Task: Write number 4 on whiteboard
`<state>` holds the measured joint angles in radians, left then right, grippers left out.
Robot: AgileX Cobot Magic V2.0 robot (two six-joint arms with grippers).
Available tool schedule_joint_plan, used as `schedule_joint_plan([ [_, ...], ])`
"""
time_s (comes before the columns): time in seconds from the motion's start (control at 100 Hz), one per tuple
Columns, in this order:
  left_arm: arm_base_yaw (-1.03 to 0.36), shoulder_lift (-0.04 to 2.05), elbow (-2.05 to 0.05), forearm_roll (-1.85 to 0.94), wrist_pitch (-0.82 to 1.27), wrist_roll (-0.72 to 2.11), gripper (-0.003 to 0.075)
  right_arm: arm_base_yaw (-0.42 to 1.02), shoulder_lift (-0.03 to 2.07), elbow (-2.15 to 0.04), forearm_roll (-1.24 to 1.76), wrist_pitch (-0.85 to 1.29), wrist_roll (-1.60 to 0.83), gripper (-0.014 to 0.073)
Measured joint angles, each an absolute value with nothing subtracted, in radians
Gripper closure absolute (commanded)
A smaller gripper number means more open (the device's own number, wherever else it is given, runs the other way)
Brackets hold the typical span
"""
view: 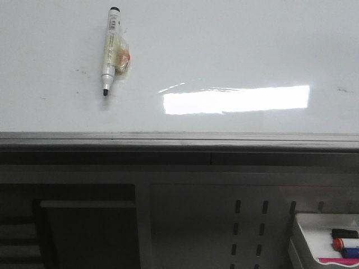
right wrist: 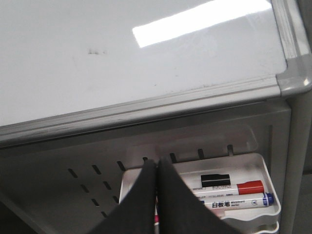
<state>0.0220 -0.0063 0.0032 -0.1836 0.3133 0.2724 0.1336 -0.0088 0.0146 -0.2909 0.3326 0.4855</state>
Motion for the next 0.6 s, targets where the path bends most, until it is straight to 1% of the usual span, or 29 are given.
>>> schedule_joint_plan([
  [0.09, 0.022, -0.006, 0.003, -0.299, 0.272, 0.272, 0.0741, 0.134, -0.009, 0.015, -0.293, 0.276, 0.486, 0.0659],
  [0.21, 0.022, -0.006, 0.003, -0.636, 0.225, 0.272, 0.0741, 0.134, -0.009, 0.015, -0.275, 0.103, 0.486, 0.0659],
  [0.34, 0.022, -0.006, 0.003, -0.847, 0.173, 0.272, 0.0741, 0.134, -0.009, 0.015, -0.266, -0.054, 0.486, 0.0659],
  [0.42, 0.022, -0.006, 0.003, -0.936, 0.148, 0.272, 0.0741, 0.134, -0.009, 0.015, -0.259, -0.079, 0.486, 0.0659],
  [0.6, 0.022, -0.006, 0.003, -1.015, 0.135, 0.270, 0.0741, 0.134, -0.009, 0.015, -0.243, -0.081, 0.486, 0.0659],
])
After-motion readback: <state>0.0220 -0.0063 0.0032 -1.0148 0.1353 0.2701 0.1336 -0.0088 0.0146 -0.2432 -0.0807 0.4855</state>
